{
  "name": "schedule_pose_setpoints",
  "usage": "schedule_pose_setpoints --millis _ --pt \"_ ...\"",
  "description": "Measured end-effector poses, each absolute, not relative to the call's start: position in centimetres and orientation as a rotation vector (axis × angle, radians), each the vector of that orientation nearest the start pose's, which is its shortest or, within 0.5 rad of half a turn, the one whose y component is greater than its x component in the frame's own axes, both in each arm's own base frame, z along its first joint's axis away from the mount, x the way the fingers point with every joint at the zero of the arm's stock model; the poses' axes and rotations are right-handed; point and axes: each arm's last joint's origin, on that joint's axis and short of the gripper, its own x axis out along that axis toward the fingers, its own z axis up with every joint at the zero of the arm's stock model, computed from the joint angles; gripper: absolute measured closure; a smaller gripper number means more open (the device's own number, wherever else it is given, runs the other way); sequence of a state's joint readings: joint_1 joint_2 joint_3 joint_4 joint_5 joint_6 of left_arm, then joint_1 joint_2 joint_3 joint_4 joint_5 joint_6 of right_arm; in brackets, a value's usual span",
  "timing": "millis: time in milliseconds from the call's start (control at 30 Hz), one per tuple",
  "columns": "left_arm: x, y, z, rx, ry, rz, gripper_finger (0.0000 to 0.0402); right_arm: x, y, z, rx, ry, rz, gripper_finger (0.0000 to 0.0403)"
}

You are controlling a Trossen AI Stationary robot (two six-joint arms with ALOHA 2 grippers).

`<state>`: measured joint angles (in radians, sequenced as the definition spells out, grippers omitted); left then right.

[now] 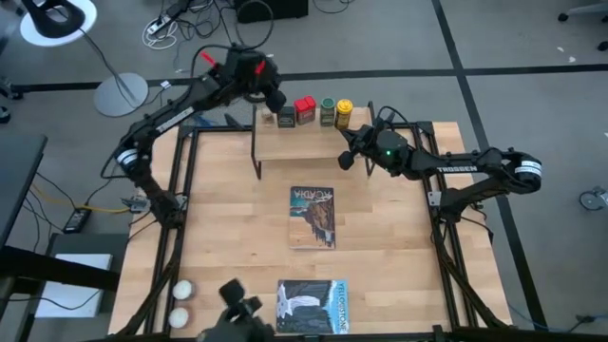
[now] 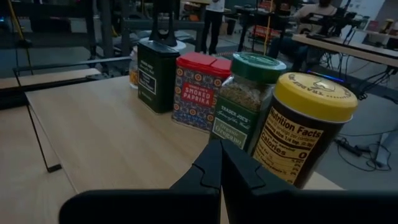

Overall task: Shelf spices
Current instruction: Adjust the seasoning can and bottle on the shelf

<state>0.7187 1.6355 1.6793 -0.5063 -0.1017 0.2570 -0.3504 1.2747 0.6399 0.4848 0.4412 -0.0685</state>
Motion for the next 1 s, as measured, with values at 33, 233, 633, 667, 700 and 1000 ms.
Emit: schedule_pose_setpoints --millis 33,233,633,667,700,1000 --pt "27.7 24.8 39.5 0.092 0.553 0.721 0.0298 24.8 -10.4 24.5 -0.072 0.183 -0.784 0.0403" --pt "29.3 27.4 40.3 0.057 0.584 0.599 0.0299 24.8 -10.4 24.4 -0.073 0.196 -0.784 0.0403" --pt "32.6 30.8 37.6 0.007 0.756 0.575 0.0309 24.9 -10.3 24.4 -0.067 0.188 -0.765 0.0403" --pt "32.8 31.0 37.2 0.004 0.769 0.582 0.0309 24.9 -10.3 24.4 -0.067 0.188 -0.765 0.0403" --pt "32.9 31.2 36.8 0.001 0.782 0.594 0.0309 24.9 -10.3 24.4 -0.067 0.188 -0.761 0.0403" --pt "33.7 31.5 35.5 -0.004 0.812 0.589 0.0309 24.9 -10.2 24.4 -0.065 0.185 -0.755 0.0403"
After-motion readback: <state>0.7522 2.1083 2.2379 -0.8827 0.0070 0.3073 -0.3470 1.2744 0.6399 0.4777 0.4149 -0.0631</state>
